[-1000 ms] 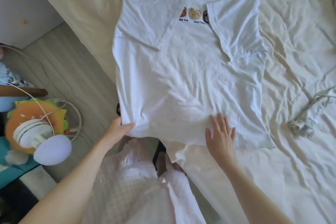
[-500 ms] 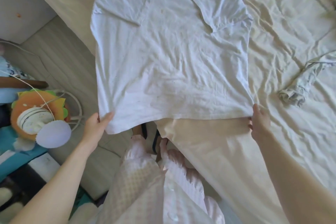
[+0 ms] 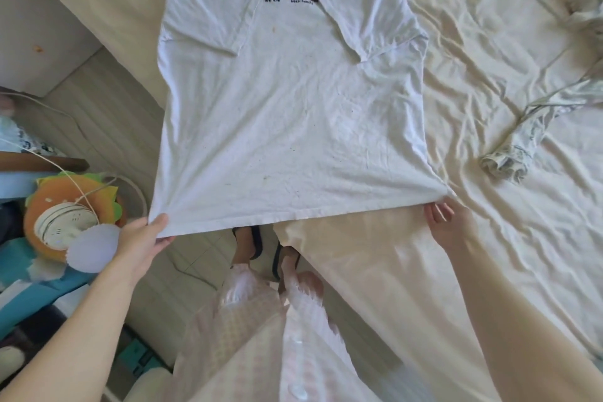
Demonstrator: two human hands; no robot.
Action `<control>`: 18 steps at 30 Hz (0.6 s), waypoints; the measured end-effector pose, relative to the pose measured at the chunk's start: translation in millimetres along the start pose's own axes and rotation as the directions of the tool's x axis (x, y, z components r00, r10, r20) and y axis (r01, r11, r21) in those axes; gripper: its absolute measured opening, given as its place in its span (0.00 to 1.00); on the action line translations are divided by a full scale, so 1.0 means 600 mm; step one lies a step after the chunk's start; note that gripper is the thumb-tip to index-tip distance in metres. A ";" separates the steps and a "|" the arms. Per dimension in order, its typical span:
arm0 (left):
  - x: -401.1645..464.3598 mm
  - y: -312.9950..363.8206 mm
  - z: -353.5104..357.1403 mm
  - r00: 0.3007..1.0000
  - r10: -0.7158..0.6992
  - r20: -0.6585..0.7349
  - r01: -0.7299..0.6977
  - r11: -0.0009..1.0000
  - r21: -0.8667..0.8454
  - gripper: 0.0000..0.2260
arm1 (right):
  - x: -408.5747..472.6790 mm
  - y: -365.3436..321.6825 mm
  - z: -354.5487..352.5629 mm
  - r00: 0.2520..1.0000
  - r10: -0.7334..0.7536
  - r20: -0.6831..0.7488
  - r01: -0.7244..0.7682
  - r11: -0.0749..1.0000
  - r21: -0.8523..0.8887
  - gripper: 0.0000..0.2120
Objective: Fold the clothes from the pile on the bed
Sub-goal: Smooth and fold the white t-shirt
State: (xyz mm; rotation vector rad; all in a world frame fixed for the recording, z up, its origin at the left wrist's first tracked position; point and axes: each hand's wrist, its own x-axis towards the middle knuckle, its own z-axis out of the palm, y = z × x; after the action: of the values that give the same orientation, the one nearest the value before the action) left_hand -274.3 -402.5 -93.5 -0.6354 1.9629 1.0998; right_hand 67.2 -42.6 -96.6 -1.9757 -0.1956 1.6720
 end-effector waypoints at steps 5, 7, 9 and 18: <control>0.000 -0.010 0.016 0.996 -0.057 -0.067 0.047 0.989 -0.138 0.12 | 0.005 -0.005 0.015 0.998 -0.047 -0.042 0.048 0.998 0.044 0.06; -0.003 -0.009 0.019 0.996 -0.070 -0.062 0.058 0.983 -0.177 0.13 | 0.004 -0.007 0.017 0.989 -0.092 -0.116 0.101 0.992 0.073 0.08; -0.004 -0.006 0.019 0.995 -0.060 -0.078 0.043 0.978 -0.202 0.14 | 0.008 -0.018 0.016 0.982 -0.078 -0.174 0.112 0.974 0.195 0.08; 0.002 -0.003 0.015 0.979 -0.038 -0.199 -0.020 0.960 -0.279 0.18 | 0.019 -0.041 0.012 0.966 -0.010 -0.257 0.014 1.000 0.014 0.04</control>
State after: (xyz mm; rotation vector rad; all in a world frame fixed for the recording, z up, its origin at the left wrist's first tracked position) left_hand -270.0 -395.6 -98.2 -0.9399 1.9867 1.3676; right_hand 68.4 -14.3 -95.3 -2.1505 -0.0985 1.3872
